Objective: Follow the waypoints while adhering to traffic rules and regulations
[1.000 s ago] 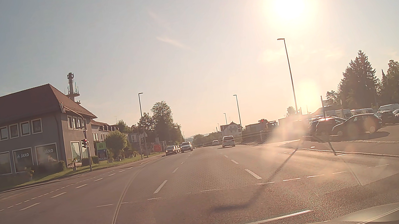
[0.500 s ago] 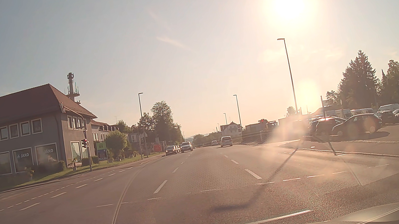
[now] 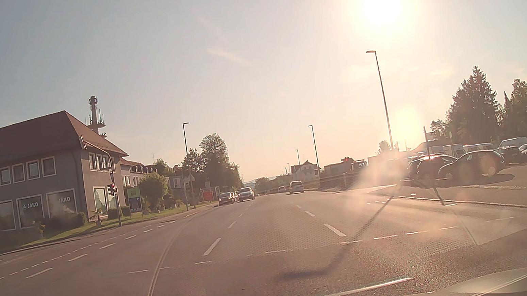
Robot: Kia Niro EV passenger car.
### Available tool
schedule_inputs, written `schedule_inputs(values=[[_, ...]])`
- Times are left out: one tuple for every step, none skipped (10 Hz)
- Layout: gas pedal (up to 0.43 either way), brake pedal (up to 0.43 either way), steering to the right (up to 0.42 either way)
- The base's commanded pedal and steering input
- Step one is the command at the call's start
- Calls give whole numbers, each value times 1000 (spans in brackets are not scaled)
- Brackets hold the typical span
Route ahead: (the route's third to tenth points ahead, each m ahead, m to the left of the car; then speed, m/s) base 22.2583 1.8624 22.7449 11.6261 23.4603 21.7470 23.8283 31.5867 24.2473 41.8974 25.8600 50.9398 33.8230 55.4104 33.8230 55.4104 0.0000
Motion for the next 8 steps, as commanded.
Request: schedule_inputs(values=[[0, 311, 0], [0, 311, 0], [0, 311, 0], [0, 311, 0], [0, 311, 0], [0, 311, 0], [0, 311, 0], [0, 311, 0]])
